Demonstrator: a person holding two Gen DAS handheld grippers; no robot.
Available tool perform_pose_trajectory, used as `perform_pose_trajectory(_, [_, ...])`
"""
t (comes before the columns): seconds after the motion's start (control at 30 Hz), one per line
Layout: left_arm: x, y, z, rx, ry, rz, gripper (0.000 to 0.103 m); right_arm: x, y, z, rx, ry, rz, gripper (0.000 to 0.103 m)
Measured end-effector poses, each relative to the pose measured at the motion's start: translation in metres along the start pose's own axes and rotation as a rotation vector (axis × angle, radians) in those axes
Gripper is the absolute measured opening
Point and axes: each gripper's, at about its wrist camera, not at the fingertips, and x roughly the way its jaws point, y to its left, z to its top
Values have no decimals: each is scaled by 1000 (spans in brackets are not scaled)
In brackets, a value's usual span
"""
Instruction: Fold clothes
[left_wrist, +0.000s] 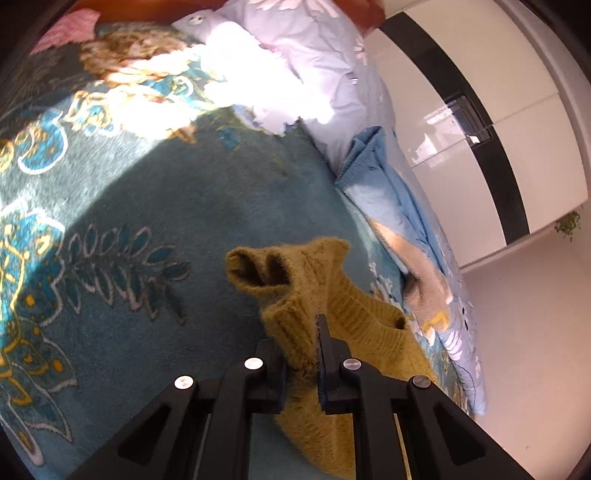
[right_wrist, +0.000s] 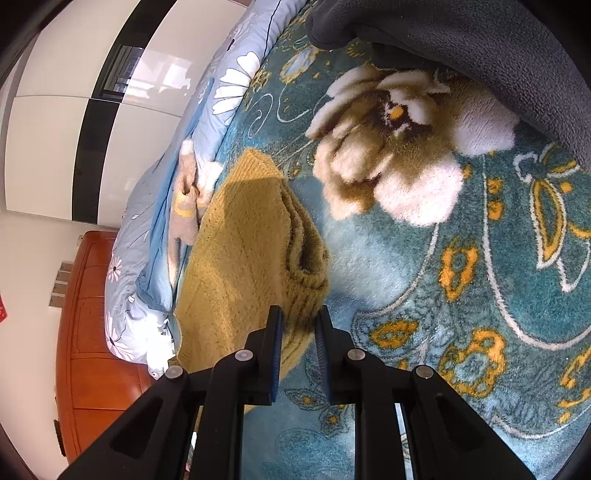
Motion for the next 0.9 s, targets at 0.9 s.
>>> perform_pose_trajectory(0.9, [136,-243,-234,585,572,-232,12,-41,-49,9,30,-45,-19,27])
